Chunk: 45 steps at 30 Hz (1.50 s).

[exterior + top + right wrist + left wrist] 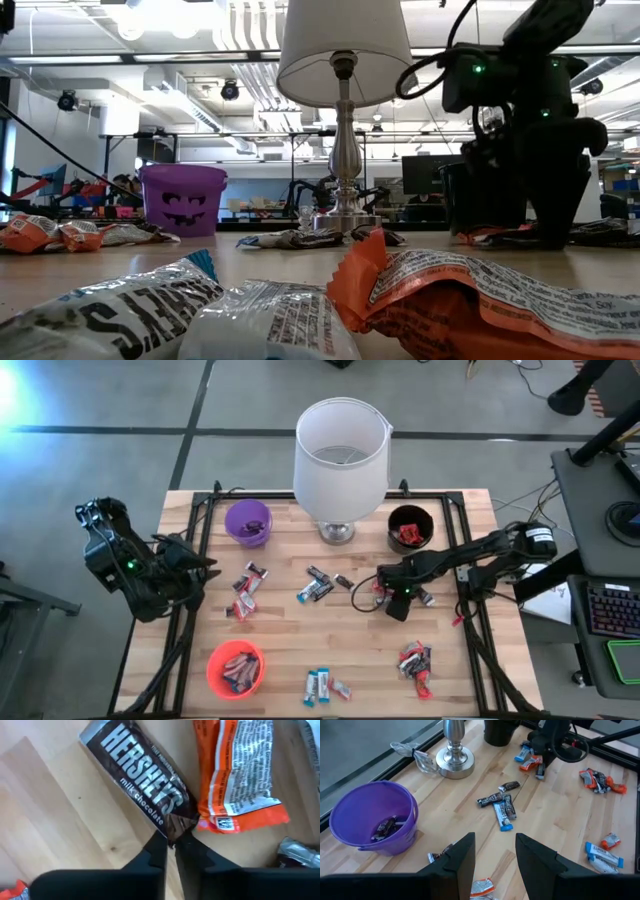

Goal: Organize candy in baskets
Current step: Put the brown chocolate bar into the purple bucket

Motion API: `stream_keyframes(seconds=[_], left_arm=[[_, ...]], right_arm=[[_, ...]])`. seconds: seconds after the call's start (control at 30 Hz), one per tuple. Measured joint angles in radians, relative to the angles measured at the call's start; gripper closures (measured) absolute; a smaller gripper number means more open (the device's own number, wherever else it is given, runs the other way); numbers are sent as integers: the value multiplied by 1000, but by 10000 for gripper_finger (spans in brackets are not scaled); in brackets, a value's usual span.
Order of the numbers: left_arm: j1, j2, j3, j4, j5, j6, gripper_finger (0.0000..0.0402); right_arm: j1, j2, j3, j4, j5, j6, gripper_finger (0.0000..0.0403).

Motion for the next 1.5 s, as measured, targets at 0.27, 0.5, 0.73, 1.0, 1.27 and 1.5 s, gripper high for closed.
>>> stream_keyframes(seconds=[0.27,0.5,0.73,1.0,1.27,1.5], left_arm=[[0,3,0,0,0,2,279],[0,2,0,0,1,3,279],[0,2,0,2,3,3,279],[0,0,0,2,3,10,279],[0,-1,0,1,3,12,279],[0,-1,0,1,3,12,279]], right_arm=[[2,-84,-2,-29,4,34,394],[1,-129,-2,-61,4,38,394],[1,-124,-1,-66,3,34,390],[1,-101,-1,-69,-79,39,379],[1,-85,-1,-35,-67,38,315],[1,-88,15,-28,-66,29,255]])
